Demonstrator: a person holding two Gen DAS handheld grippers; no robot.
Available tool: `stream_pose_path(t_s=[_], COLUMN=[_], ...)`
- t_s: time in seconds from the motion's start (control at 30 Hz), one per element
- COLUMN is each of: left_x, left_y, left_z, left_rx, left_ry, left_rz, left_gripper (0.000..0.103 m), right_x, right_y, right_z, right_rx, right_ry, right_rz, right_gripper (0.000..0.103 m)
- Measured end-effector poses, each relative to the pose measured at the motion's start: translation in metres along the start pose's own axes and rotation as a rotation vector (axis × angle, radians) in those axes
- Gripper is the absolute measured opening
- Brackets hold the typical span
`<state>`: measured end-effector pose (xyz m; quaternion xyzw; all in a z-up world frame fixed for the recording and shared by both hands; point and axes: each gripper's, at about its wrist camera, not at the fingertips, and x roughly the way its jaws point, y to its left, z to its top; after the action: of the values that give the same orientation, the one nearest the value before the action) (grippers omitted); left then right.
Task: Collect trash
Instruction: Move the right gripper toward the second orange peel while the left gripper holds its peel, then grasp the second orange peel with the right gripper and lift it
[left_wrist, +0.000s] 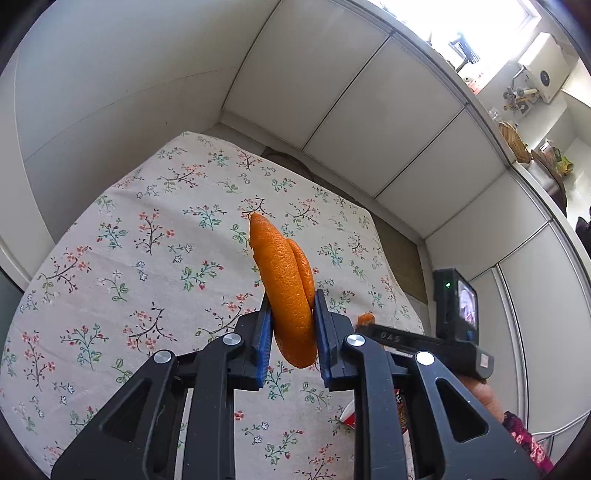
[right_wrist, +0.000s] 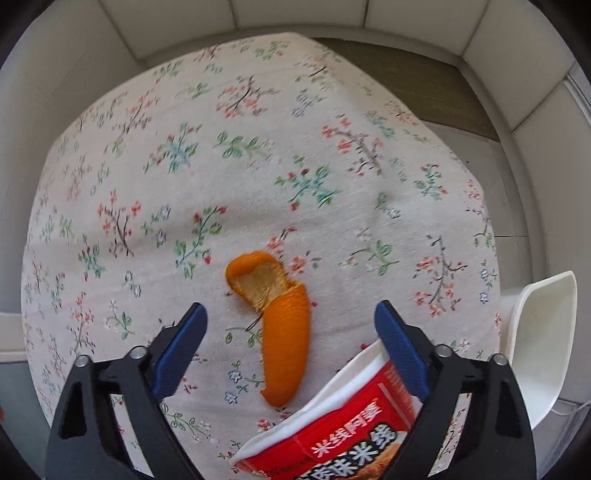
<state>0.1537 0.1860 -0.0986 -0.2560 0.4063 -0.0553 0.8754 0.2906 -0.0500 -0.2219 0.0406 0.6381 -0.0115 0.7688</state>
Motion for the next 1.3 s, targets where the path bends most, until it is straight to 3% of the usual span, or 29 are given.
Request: stream_pose_path(t_s=[0.13, 0.23, 0.3, 0.37, 0.47, 0.83, 1.1, 1.3], left_x=[0.000, -0.001, 0.000, 0.001, 0.003, 0.003, -0.006, -0.024], left_y=[0.006, 0.008, 0.008, 0.009, 0.011, 0.008, -0.003, -0.025], left_z=[0.002, 0.002, 0.001, 0.001, 0.001, 0.001, -0.001, -0.005], left_rx=[-0.027, -0.036, -0.039, -0.043, -0.050, -0.042, -0.014, 0.034], left_ry=[0.007, 0.007, 0.012, 0.016, 0.022, 0.009, -0.022, -0.075], left_rz=[-0.013, -0.010, -0.009, -0.007, -0.005, 0.013, 0.008, 0.007], left_gripper=[0.020, 0.020, 0.020, 0.020, 0.020, 0.020, 0.020, 0.020], right_x=[0.004, 0.006, 0.005, 0.002, -0.002, -0.064, -0.128, -0.164], right_y=[0.010, 0.014, 0.019, 0.022, 0.031, 0.041, 0.015, 0.000], right_z=[-0.008, -0.014, -0.017, -0.021, -0.028, -0.045, -0.037, -0.057], right_rx=[-0.025, -0.035, -0.049, -0.058, -0.089, -0.134, -0.107, -0.092], right_ry=[0.009, 0.018, 0.000, -0.006, -0.024, -0.153, -0.295, -0.377], right_rz=[-0.015, -0.014, -0.024, -0.015, -0.027, 0.060, 0.215, 0.300], right_gripper=[0.077, 0.055, 0.048, 0.027, 0.019, 0.015, 0.015, 0.015])
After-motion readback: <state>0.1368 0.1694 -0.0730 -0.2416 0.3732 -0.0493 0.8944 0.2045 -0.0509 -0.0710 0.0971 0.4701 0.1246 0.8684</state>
